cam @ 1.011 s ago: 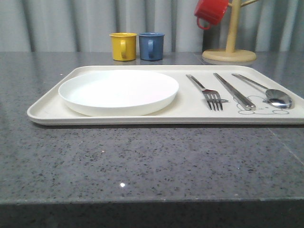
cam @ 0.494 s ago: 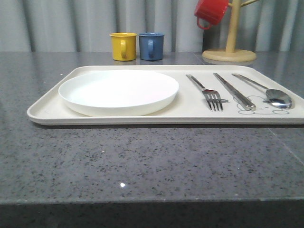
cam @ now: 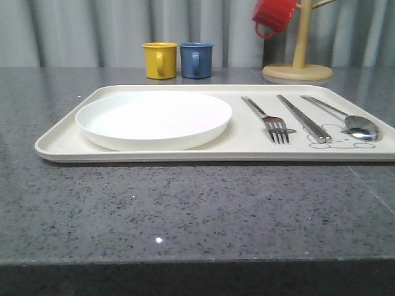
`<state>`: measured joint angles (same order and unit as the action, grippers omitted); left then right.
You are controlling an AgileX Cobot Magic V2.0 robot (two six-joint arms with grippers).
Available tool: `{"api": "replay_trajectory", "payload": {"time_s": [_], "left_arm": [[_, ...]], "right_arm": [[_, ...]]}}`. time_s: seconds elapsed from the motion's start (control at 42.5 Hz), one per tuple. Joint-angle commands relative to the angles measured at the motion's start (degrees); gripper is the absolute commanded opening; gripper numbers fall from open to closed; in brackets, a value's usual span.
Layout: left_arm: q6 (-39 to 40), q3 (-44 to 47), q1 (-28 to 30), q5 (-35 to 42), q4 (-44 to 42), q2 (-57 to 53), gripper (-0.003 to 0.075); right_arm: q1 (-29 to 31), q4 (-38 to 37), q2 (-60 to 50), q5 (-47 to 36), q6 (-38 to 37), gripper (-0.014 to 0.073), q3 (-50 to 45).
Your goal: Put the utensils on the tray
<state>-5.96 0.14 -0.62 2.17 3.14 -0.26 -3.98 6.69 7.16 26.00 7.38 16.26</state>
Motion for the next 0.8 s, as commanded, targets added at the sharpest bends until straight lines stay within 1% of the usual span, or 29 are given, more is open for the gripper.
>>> {"api": "replay_trajectory", "payload": {"time_s": [0.0, 0.094, 0.235, 0.329, 0.776], "left_arm": [[0.5, 0.7, 0.1, 4.2, 0.5, -1.3, -0.002], [0.5, 0.7, 0.1, 4.2, 0.5, -1.3, -0.002], [0.5, 0.7, 0.1, 4.2, 0.5, -1.3, -0.002], [0.5, 0.7, 0.1, 4.2, 0.5, -1.3, -0.002], [0.5, 0.7, 0.1, 4.2, 0.5, -1.3, -0.002]], "right_arm": [[0.8, 0.2, -2.5, -14.1, 0.7, -0.0109, -5.1], [0.8, 0.2, -5.4, -19.6, 0.7, -0.0109, -10.1], [1.4, 1.0, -8.5, -24.7, 0.7, -0.0109, -15.0], [1.7, 1.7, -8.7, -28.3, 0.7, -0.0109, -17.7], [1.7, 1.9, -8.7, -28.0, 0.6, -0.0109, -17.8]]}}
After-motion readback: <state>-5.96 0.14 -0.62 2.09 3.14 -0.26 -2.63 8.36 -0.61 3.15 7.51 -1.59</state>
